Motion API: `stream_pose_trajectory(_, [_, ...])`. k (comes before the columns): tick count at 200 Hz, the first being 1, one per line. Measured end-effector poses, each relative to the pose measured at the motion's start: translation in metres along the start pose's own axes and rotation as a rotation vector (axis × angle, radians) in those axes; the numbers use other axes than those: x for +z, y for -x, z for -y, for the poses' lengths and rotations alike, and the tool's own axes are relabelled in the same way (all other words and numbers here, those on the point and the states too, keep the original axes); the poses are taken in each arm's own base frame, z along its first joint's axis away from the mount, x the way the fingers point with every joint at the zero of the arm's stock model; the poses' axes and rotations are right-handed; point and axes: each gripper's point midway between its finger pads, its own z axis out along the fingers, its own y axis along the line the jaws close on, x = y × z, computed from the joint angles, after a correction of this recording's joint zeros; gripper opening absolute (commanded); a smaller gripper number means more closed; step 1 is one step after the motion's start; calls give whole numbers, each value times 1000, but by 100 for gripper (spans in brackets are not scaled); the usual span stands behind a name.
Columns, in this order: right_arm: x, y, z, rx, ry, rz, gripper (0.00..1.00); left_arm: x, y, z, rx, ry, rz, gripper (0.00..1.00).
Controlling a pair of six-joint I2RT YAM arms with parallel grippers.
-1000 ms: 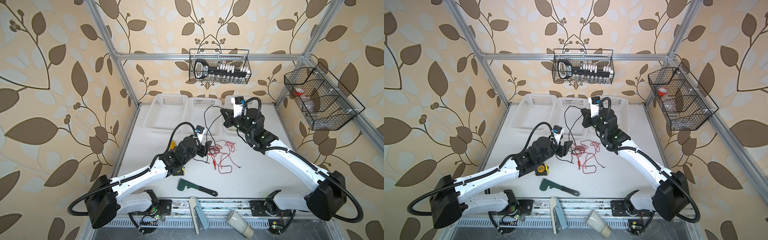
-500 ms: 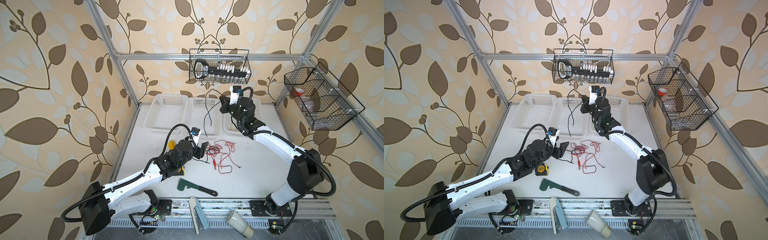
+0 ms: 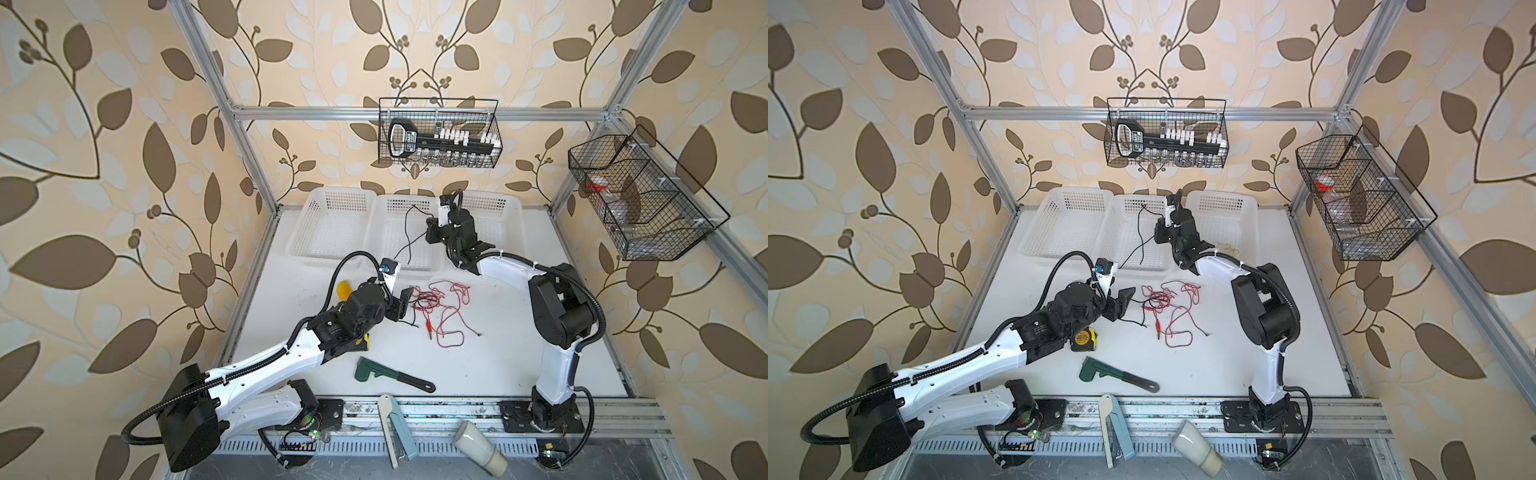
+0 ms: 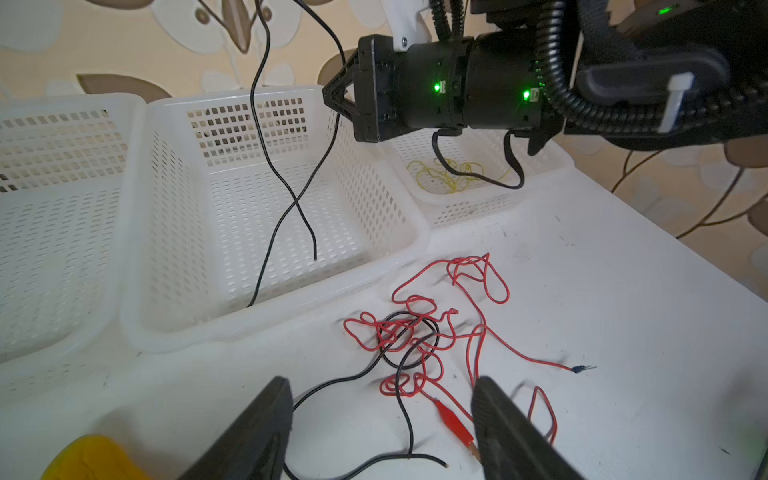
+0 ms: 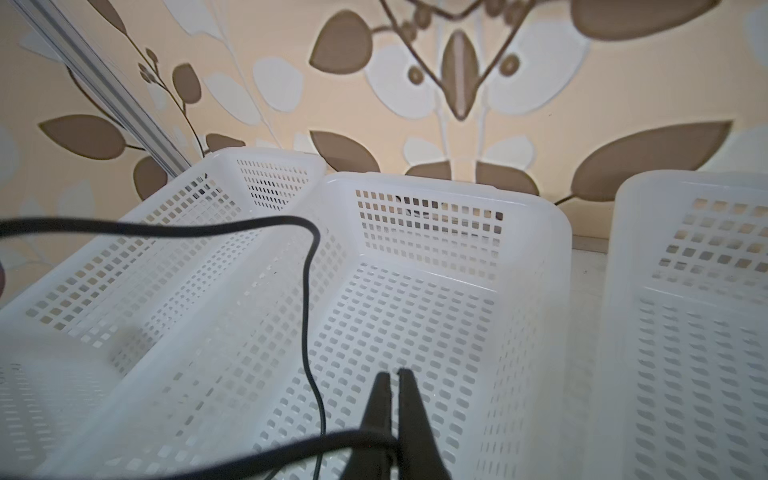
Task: Untangle the cables
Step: 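Open the right gripper to drop the black wire into the middle basket, then return the right gripper to the red wire tangle while the left gripper holds it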
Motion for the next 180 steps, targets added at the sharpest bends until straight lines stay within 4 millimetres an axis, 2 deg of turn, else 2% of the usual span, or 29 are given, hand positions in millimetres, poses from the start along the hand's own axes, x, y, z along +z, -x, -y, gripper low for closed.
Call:
stream_pose_trajectory(27, [2,4,0,-6,-2,2,25,0,0,0,0,0,0,70])
stream_pose_trajectory(48, [2,-1,0,-9,-2,-19,29,1,-1,0,0,0,-2,70])
stream_pose_trajectory(82, [2,-6,2,-6,14,-44,31,4,-6,0,3,5,-19,71])
stream_pose_trajectory(107, [-4,-14,4,1,30,-68,32,10,-17,-2,12,18,-59,72])
stream_pose_trajectory(139, [-29,-24,5,13,48,-100,33,22,-33,-3,25,42,-147,72])
stream_pose_trajectory(180, [-82,-23,2,34,75,-98,33,35,-50,-2,27,55,-228,71])
